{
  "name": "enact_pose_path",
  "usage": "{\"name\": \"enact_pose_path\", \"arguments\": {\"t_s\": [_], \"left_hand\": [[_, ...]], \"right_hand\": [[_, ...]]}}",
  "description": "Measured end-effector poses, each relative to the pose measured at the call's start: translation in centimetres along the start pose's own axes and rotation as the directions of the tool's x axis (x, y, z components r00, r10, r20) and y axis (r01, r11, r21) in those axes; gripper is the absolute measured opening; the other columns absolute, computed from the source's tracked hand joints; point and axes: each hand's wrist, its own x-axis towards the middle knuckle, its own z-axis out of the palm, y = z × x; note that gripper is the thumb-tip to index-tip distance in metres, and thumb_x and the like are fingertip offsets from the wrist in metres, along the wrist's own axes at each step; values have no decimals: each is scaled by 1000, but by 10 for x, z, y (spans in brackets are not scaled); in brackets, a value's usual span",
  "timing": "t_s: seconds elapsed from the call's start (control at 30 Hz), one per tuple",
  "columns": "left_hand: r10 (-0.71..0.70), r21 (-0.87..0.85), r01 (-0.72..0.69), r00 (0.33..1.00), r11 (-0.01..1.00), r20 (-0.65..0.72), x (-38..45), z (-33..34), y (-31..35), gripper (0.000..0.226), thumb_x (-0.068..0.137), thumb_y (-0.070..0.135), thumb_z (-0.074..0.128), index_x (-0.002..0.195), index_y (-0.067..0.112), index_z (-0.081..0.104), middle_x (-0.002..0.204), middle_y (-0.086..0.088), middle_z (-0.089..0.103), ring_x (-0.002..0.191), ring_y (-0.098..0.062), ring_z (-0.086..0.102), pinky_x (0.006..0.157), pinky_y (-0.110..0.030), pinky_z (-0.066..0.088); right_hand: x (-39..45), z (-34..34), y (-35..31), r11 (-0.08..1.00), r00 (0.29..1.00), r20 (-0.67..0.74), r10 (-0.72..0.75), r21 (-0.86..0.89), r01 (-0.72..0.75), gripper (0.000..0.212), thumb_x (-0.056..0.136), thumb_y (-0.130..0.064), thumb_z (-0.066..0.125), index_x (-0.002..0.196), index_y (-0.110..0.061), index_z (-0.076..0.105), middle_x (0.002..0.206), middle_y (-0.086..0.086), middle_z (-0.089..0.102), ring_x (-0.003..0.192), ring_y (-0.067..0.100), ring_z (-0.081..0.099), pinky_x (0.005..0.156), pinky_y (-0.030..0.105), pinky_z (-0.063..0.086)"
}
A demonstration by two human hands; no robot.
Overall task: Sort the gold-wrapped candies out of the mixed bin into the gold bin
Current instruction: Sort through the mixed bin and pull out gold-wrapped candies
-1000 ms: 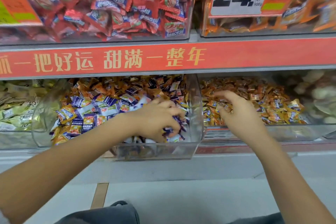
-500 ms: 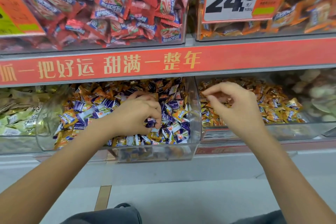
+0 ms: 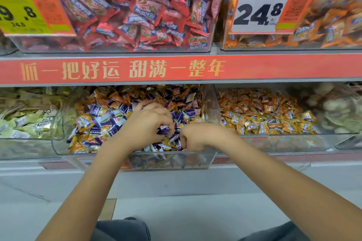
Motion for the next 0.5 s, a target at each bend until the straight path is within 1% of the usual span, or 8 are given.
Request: {"name": "enact_pose_path", "arguments": {"t_s": [0.07, 0.17, 0.27, 0.33, 0.4, 0.43, 0.47, 0.5], "left_hand": [[-14, 23, 13, 1000, 1000, 11, 1, 0, 2, 17, 78, 28, 74, 90, 38, 69, 106, 22, 57, 122, -10, 39, 110, -35, 5], [-29, 49, 29, 1000, 998, -1, 2, 2, 3, 17, 78, 29, 73, 93, 37, 69, 110, 20, 58, 123, -12, 40, 110, -37, 6], [-18, 46, 19, 999, 999, -39, 1, 4, 2, 17, 76, 28, 75, 90, 36, 70, 106, 19, 60, 120, -14, 44, 110, -39, 9], [-14, 33, 16, 998, 999, -57, 0, 5, 2, 17, 75, 27, 75, 88, 38, 70, 102, 19, 60, 118, -15, 46, 110, -40, 10], [-15, 15, 16, 997, 1000, -70, 0, 6, 2, 17, 76, 25, 74, 86, 38, 70, 100, 20, 60, 117, -14, 47, 111, -40, 11], [-22, 12, 23, 997, 1000, -74, 0, 5, 3, 16, 76, 25, 74, 85, 38, 70, 100, 20, 60, 117, -14, 47, 111, -40, 10], [-30, 11, 31, 997, 999, -76, 0, 5, 4, 16, 76, 26, 74, 84, 38, 70, 101, 20, 60, 118, -14, 46, 112, -40, 10], [-34, 10, 35, 996, 999, -78, 0, 5, 5, 16, 76, 25, 74, 84, 38, 70, 100, 20, 60, 118, -14, 46, 112, -40, 9]], "right_hand": [[3, 3, -1, 998, 1000, -8, -7, 69, 8, 29, 88, 0, 49, 115, -1, 60, 112, 14, 64, 76, 18, 48, 56, 23, 37], [-10, -3, -2, 967, 995, -101, -3, 253, 29, 24, 87, 1, 57, 107, -10, 64, 79, -6, 52, 66, 13, 49, 43, 14, 36], [-34, -11, 0, 967, 918, -397, 9, 239, 94, 17, 84, -12, 70, 100, -18, 68, 76, -6, 59, 72, 13, 57, 63, 26, 48], [-61, -8, 5, 962, 787, -614, 68, 249, 110, 10, 86, -20, 68, 96, -21, 72, 85, -4, 68, 80, 12, 61, 76, 31, 52], [-92, 1, 18, 895, 541, -807, 236, 398, 204, 6, 84, -22, 70, 88, -23, 74, 82, -15, 70, 76, 1, 62, 75, 19, 50], [-104, 8, 28, 824, 423, -833, 357, 494, 277, 5, 82, -20, 72, 85, -23, 74, 76, -18, 70, 71, -1, 63, 69, 13, 49], [-111, 15, 39, 722, 363, -797, 482, 596, 352, 5, 82, -17, 72, 84, -21, 74, 72, -16, 71, 66, -1, 64, 63, 11, 50], [-114, 22, 50, 578, 369, -712, 597, 701, 417, 6, 83, -13, 71, 85, -18, 73, 71, -11, 72, 62, 1, 65, 57, 12, 51]]}}
